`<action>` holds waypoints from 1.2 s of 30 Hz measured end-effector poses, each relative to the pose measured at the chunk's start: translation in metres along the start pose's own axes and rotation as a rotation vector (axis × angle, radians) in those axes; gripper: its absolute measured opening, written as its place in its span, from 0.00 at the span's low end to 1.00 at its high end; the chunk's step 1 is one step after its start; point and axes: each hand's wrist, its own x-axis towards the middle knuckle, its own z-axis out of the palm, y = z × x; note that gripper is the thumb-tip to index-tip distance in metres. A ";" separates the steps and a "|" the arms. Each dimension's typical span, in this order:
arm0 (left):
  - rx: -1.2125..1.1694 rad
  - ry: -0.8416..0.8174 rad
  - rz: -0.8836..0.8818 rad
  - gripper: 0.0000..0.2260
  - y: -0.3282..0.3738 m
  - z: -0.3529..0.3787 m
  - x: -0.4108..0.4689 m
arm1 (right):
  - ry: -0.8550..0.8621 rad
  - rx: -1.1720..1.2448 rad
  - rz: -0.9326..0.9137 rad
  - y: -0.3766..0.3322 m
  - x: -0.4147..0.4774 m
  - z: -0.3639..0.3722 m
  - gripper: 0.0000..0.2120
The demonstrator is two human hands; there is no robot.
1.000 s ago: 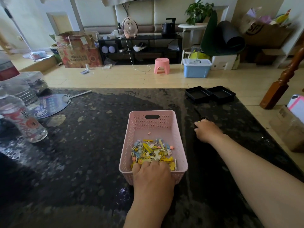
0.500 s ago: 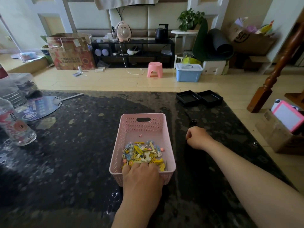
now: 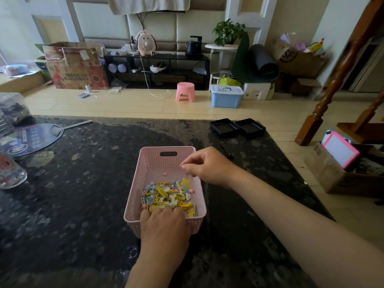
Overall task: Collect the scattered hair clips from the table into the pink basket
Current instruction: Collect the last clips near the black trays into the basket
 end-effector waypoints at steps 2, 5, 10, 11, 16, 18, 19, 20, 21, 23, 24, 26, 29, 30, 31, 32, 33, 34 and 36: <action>0.007 0.005 0.003 0.08 0.001 0.000 0.000 | 0.067 -0.171 -0.027 0.004 0.004 0.003 0.12; 0.015 0.013 0.007 0.09 0.000 0.002 -0.001 | 0.260 -0.426 0.039 0.024 0.016 -0.002 0.18; 0.007 0.009 0.007 0.10 -0.001 0.005 0.001 | 0.060 -0.662 0.467 0.081 0.026 -0.020 0.34; 0.003 0.007 0.007 0.10 -0.001 0.005 0.001 | 0.016 -0.649 0.527 0.091 0.025 -0.023 0.35; -0.006 -0.008 0.001 0.09 -0.002 0.005 0.003 | -0.069 -0.693 0.608 0.119 0.021 -0.020 0.25; -0.006 -0.011 0.001 0.09 -0.002 0.005 0.003 | -0.063 -0.726 0.599 0.118 0.022 -0.020 0.22; -0.009 -0.013 0.000 0.08 -0.002 0.005 0.003 | -0.059 -0.734 0.597 0.117 0.024 -0.020 0.21; -0.014 -0.014 -0.002 0.08 -0.002 0.005 0.004 | -0.057 -0.737 0.599 0.116 0.026 -0.020 0.21; -0.016 -0.015 -0.003 0.08 -0.002 0.004 0.004 | -0.057 -0.739 0.601 0.116 0.028 -0.020 0.20; -0.011 -0.013 -0.006 0.08 -0.001 0.003 0.004 | -0.059 -0.750 0.597 0.115 0.033 -0.022 0.20; -0.009 -0.012 -0.007 0.08 -0.001 0.003 0.004 | -0.062 -0.757 0.594 0.115 0.035 -0.024 0.19; 0.000 -0.016 -0.013 0.09 0.000 0.003 0.004 | -0.069 -0.768 0.583 0.114 0.038 -0.028 0.16; 0.023 -0.027 -0.016 0.11 0.000 0.003 0.004 | -0.061 -0.796 0.563 0.111 0.043 -0.035 0.07; 0.024 -0.029 -0.015 0.11 0.001 0.003 0.004 | -0.045 -0.802 0.565 0.110 0.045 -0.037 0.06; 0.023 -0.031 -0.015 0.11 0.000 0.003 0.004 | -0.023 -0.796 0.570 0.110 0.048 -0.038 0.08; 0.019 -0.033 -0.015 0.10 0.001 0.003 0.005 | 0.003 -0.785 0.575 0.110 0.050 -0.039 0.13; 0.015 -0.035 -0.016 0.10 0.001 0.003 0.005 | 0.022 -0.777 0.583 0.110 0.052 -0.039 0.19; 0.012 -0.036 -0.017 0.10 0.001 0.003 0.005 | 0.037 -0.773 0.591 0.112 0.054 -0.039 0.24; 0.000 -0.040 -0.017 0.09 0.001 0.003 0.007 | 0.034 -0.771 0.605 0.115 0.057 -0.037 0.30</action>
